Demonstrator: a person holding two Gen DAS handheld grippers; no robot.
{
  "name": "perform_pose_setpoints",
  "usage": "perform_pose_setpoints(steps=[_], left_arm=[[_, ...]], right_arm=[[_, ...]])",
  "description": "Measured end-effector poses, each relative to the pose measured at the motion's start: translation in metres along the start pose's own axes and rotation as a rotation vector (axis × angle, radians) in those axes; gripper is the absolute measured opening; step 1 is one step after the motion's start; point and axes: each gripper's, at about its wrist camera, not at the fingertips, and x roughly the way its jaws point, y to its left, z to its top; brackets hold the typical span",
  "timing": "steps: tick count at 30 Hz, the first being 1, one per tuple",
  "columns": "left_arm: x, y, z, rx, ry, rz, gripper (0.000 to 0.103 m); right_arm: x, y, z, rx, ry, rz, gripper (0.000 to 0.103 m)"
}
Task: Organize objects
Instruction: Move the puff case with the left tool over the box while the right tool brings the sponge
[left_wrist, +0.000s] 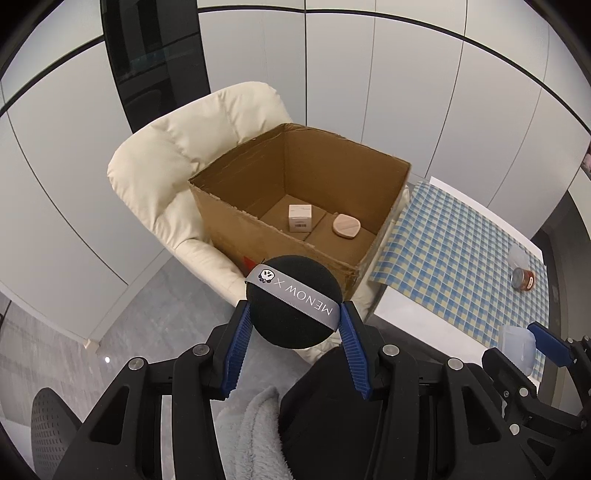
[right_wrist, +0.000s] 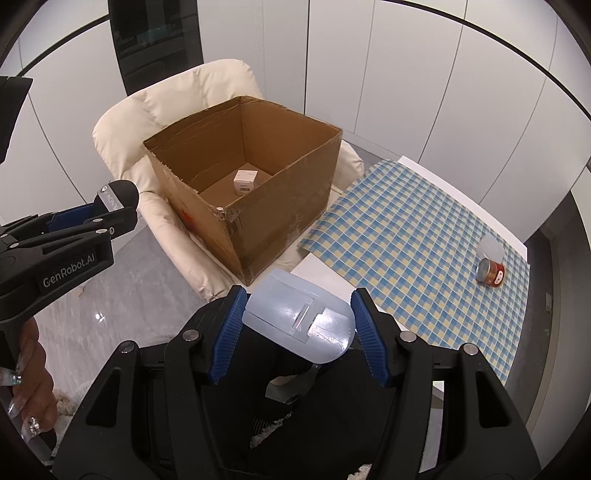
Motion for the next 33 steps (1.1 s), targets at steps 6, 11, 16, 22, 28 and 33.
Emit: perform_pose_setpoints(steps=[6, 11, 16, 22, 28, 33], left_arm=[[0.005, -0.002, 0.004, 0.001, 0.003, -0.004, 0.048], [0.011, -0.002, 0.009, -0.003, 0.010, -0.004, 0.048], [0.016, 0.000, 0.018, -0.015, 0.008, -0.005, 0.048], [0.027, 0.001, 0.038, -0.023, -0.020, 0.019, 0.048], [0.047, 0.008, 0.061, -0.047, -0.023, 0.033, 0.048], [0.069, 0.014, 0.084, -0.067, -0.023, 0.043, 0.048]], right_arm=[[0.006, -0.004, 0.002, 0.005, 0.011, -0.002, 0.061], [0.012, -0.008, 0.007, 0.010, 0.016, -0.007, 0.061], [0.019, -0.010, 0.017, 0.014, 0.009, -0.015, 0.061], [0.031, -0.012, 0.037, 0.019, -0.012, -0.014, 0.061], [0.053, -0.016, 0.068, 0.006, -0.034, -0.040, 0.061], [0.073, -0.015, 0.097, -0.009, -0.048, -0.058, 0.061]])
